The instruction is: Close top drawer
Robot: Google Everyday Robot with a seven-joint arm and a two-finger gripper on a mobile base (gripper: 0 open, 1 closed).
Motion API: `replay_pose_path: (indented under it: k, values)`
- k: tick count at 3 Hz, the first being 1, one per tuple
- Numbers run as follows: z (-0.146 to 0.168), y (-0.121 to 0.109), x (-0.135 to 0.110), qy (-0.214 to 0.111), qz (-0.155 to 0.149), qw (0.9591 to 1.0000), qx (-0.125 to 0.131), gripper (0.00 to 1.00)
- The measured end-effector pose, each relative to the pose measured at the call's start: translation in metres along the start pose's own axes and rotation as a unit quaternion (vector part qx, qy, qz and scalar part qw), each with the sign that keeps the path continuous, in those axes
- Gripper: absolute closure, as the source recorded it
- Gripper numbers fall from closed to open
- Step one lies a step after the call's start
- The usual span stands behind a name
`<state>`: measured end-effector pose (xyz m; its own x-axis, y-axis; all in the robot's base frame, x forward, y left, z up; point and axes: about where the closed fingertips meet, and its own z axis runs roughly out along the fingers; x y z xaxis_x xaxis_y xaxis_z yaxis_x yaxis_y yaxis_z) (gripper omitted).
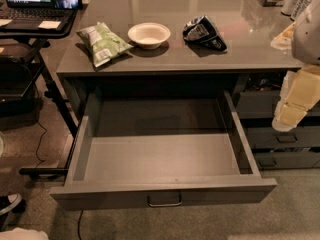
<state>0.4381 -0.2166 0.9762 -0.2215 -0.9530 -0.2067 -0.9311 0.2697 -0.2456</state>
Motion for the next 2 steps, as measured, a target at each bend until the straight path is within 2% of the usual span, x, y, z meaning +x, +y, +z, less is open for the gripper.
replay_pose_path:
  k: [2]
  values:
    - [0.0021, 0.0052, -0.0037, -0.008, 0.005, 0.9999, -0.006, 0.00]
